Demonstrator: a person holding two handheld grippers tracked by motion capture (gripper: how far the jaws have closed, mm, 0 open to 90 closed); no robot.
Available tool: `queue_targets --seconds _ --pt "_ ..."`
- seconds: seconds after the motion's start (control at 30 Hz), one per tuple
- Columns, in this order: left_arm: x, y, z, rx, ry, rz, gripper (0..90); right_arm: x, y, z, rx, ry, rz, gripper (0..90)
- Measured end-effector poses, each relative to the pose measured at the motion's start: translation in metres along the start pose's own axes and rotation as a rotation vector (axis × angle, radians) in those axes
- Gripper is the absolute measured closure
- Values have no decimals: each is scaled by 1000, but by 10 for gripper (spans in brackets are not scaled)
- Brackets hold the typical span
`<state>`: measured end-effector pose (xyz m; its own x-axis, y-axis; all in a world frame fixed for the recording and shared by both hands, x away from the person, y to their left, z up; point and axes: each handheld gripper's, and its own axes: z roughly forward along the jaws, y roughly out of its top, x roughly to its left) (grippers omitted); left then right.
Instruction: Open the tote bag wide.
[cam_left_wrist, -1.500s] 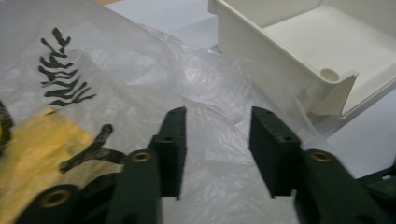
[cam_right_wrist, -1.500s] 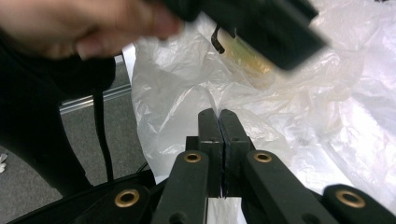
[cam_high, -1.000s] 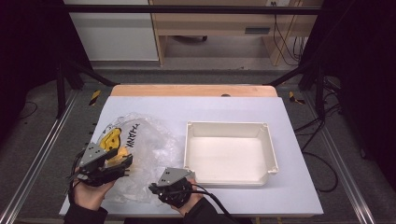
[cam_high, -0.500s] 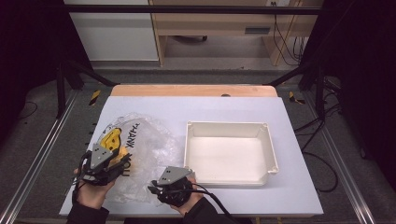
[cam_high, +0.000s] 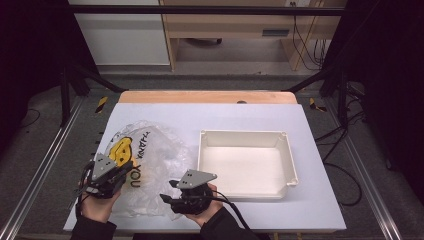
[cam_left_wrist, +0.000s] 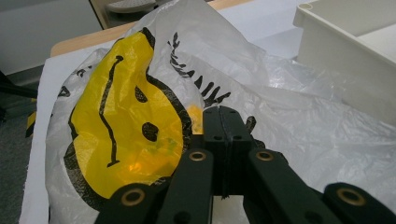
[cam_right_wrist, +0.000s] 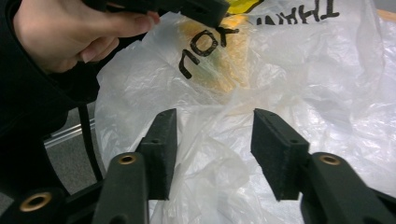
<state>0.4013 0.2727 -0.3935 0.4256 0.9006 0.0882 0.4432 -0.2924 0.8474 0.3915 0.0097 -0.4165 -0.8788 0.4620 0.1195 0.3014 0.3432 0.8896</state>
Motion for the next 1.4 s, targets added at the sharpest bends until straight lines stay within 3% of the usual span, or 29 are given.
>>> queue_targets --seconds 0.17,0.43,0.53,0.7,0.87,0.97,1.1,1.13,1.27,1.4 --pt "6 3 -9 -9 -2 1 899 -3 2 -3 -3 9 30 441" --pt "26 0 -29 -51 26 -50 899 0 0 4 37 30 30 437" --pt "34 -6 -32 -42 25 -77 899 1 -3 8 69 47 27 540" --pt "39 -15 -31 -21 14 -106 899 3 -8 12 109 68 -6 836" --pt "42 -19 -31 -13 10 -118 898 6 -10 14 119 55 -31 891" --pt "43 -18 -32 -43 -21 -138 894 7 -11 15 119 55 -35 893" --pt "37 -11 -38 -96 -33 -134 700 8 -11 16 118 59 -42 893" --pt "34 -9 -39 -104 -43 -131 601 8 -11 16 118 58 -43 893" --pt "17 1 -40 -128 -79 -100 507 9 -11 16 122 60 -43 892" --pt "-6 11 -34 -118 -115 -47 409 9 -12 18 123 63 -50 893"
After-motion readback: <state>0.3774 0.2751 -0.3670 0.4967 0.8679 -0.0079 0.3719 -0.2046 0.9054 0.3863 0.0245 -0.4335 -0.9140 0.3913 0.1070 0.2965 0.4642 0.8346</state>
